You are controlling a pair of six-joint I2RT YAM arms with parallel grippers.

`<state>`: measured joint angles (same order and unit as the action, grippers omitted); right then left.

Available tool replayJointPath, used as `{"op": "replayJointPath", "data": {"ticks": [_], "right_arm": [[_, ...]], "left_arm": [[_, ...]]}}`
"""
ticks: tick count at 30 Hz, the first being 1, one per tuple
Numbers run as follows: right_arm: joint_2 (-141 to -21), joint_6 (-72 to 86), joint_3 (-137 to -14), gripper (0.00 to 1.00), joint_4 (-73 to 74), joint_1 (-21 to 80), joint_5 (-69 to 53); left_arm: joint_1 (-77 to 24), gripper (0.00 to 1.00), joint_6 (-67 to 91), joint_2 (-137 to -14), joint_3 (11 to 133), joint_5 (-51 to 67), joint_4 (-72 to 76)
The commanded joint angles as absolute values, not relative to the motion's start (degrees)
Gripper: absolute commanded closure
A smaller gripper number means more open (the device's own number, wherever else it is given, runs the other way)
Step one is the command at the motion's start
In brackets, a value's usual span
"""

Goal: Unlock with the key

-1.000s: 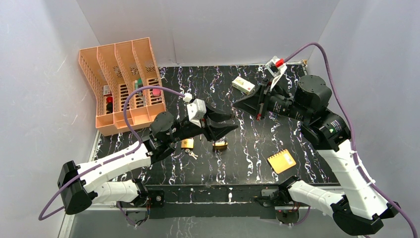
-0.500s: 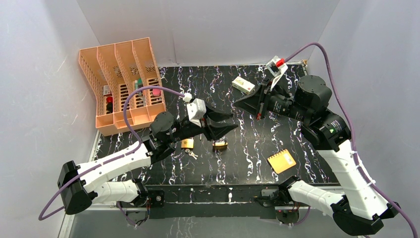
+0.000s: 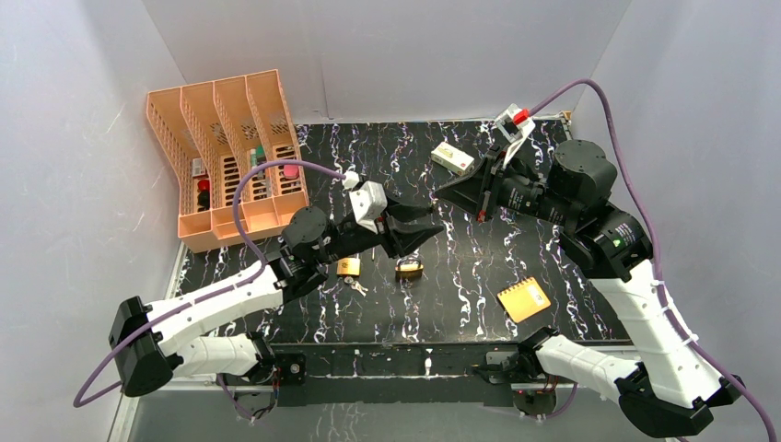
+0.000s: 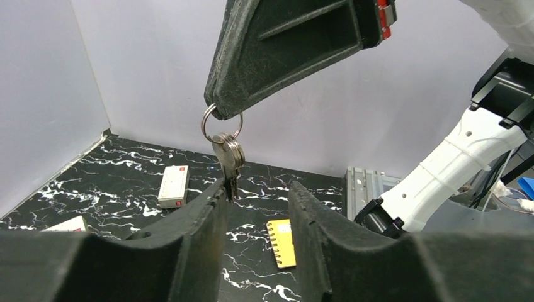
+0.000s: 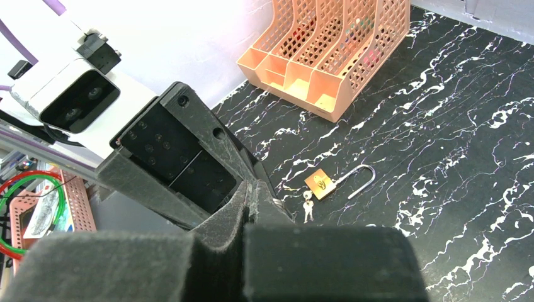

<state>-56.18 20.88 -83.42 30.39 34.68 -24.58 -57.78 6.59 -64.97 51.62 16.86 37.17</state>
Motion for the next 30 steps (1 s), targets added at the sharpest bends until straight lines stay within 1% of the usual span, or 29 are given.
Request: {"op": "replayJointPath", "data": {"ticks": [1, 3, 7, 10, 12, 17, 22, 30], "right_arm": [[-55.13, 21.2, -85.32, 1.0, 29.29, 34.89, -25.04], [-55.07, 20.91, -85.46, 1.0, 29.61, 34.89, -24.68], [-54.92, 20.34, -85.35, 1.0, 30.23, 34.85, -23.94], [-54.75, 20.06, -85.25, 1.0, 30.48, 34.89, -23.35], [-54.71, 19.85, -85.2, 1.0, 30.62, 34.88, -22.94], [-54.69, 19.51, -85.51, 1.0, 31.05, 34.89, -22.59], [-54.84, 19.52, -85.57, 1.0, 31.12, 34.85, -22.53], [-54.79, 19.48, -85.69, 1.0, 31.38, 34.85, -22.59]], "left_arm": [[-57.92, 0.67, 4.89, -65.33, 54.73, 15.48, 38.59], [-57.92, 0.73, 4.75, -65.48, 54.79, 15.46, 38.58], [-57.96, 0.81, 4.79, -65.09, 54.63, 15.28, 38.52], [-57.92, 0.9, 4.7, -64.63, 54.36, 15.21, 38.35], [-57.92, 0.93, 4.7, -64.31, 54.21, 15.13, 38.08], [-57.92, 0.94, 4.66, -63.48, 53.69, 14.94, 37.56], [-57.92, 1.0, 4.57, -62.91, 53.35, 14.85, 37.28], [-57.92, 1.0, 4.12, -62.32, 53.17, 14.65, 36.5]]}}
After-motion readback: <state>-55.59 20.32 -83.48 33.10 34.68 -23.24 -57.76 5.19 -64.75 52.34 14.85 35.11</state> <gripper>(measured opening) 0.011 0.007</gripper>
